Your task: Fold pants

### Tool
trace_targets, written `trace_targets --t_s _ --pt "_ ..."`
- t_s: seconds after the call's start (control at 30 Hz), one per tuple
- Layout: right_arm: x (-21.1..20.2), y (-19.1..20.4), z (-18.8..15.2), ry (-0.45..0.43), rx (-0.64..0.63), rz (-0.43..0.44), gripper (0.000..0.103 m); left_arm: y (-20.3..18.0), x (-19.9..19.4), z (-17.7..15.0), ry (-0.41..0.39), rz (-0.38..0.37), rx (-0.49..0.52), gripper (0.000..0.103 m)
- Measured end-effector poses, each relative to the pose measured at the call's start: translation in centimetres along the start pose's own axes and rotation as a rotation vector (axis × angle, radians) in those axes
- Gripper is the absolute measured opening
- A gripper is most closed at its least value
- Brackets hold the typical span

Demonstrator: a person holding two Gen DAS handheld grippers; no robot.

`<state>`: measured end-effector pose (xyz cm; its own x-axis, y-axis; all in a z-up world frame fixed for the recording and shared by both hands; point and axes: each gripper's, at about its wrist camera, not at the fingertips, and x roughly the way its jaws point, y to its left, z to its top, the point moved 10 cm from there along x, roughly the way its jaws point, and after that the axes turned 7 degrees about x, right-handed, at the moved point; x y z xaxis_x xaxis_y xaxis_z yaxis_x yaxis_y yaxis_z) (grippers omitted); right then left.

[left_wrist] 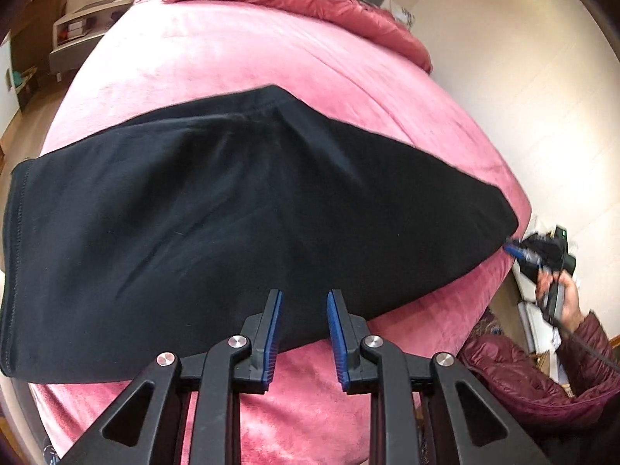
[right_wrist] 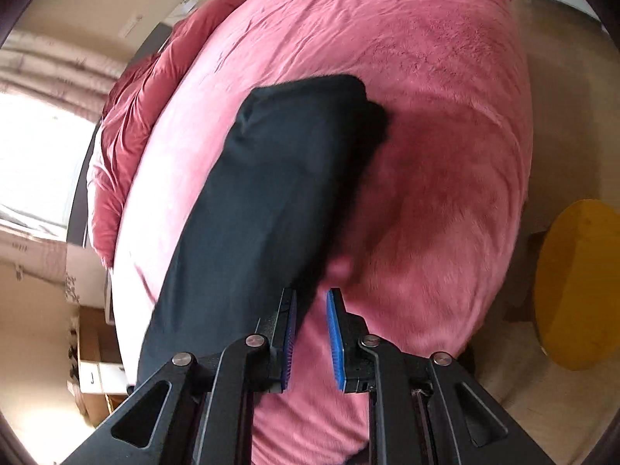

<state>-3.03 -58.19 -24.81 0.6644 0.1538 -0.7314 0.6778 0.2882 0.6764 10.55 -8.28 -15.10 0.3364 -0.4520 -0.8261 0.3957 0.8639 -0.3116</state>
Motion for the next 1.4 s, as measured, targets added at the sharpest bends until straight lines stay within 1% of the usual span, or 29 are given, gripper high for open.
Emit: trace_targets --t_s 0.17,0.3,0.37,0.4,0.43,0.5,0.57,0.63,0.73,0.8,0.87,0.9,1.03,1.07,1.2,1.23,1.3,1.33,1.37,1.4 --pt "0.6 -0.4 2.9 -0.055 0.052 0.002 0.018 -0.7 0.7 -0.2 0.027 0.003 0.028 0.024" --pt "0.9 -0.6 4.5 -0.052 0.049 0.003 0.018 -0.3 1.5 -0.4 0.055 0.014 0.009 0.025" --pt "0.9 -0.3 4.6 -0.045 0.023 -0.015 0.014 -0.4 1.9 -0.5 0.069 0.024 0.01 0.026" --pt "0.7 0.0 4.5 -0.05 -0.011 -0.032 0.012 -0.4 2.1 -0.5 0.077 0.034 0.013 0.026" --pt "0.2 0.6 4.5 -0.062 -0.049 -0.041 0.011 -0.4 2.1 -0.5 0.076 0.036 0.015 0.026" --pt "-0.3 1.3 4.5 -0.08 -0.077 -0.046 0.011 -0.2 2.2 -0.5 0.079 0.039 0.006 0.026" --pt "-0.2 0.8 4.4 -0.078 -0.071 -0.064 0.011 0.4 2.5 -0.5 0.088 0.059 -0.011 0.026" --pt "0.7 0.3 4.1 -0.056 -0.07 -0.071 0.011 0.9 2.5 -0.4 0.091 0.058 -0.025 0.026" --pt "0.6 0.2 4.5 -0.05 -0.035 -0.036 0.02 1.0 2.2 0.1 0.081 0.079 -0.008 0.027" --pt "-0.1 -0.1 5.0 -0.072 -0.033 -0.038 0.041 0.9 1.9 0.6 0.066 0.078 -0.009 0.028" --pt "-1.2 -0.6 6.0 -0.106 -0.015 -0.032 0.053 0.8 1.9 1.0 0.051 0.072 -0.015 0.028" --pt "-1.4 -0.8 6.5 -0.119 -0.004 -0.023 0.055 0.6 2.0 1.4 0.042 0.071 -0.016 0.028" --pt "-0.7 -1.0 8.5 -0.118 0.037 -0.015 0.055 0.4 2.7 2.2 0.044 0.09 -0.012 0.029" --pt "-0.6 -0.9 8.8 -0.12 0.04 -0.016 0.056 0.3 3.1 2.3 0.052 0.106 -0.009 0.029" --pt "0.5 -0.2 9.8 -0.114 0.03 -0.024 0.056 0.3 4.0 2.3 0.084 0.195 0.024 0.029" --pt "0.6 -0.1 10.0 -0.114 0.024 -0.03 0.055 0.3 4.2 2.2 0.088 0.207 0.024 0.029" --pt "0.7 0.3 10.1 -0.114 -0.001 -0.04 0.044 0.5 4.6 2.0 0.098 0.235 0.021 0.029" --pt "1.3 1.2 10.2 -0.11 -0.018 -0.046 0.044 0.5 4.8 2.0 0.102 0.242 0.02 0.03" --pt "1.4 1.2 10.2 -0.107 -0.029 -0.053 0.044 0.4 5.0 1.9 0.103 0.244 0.018 0.03" --pt "1.6 1.2 10.2 -0.102 -0.026 -0.054 0.046 0.4 5.2 1.8 0.102 0.246 0.012 0.031"
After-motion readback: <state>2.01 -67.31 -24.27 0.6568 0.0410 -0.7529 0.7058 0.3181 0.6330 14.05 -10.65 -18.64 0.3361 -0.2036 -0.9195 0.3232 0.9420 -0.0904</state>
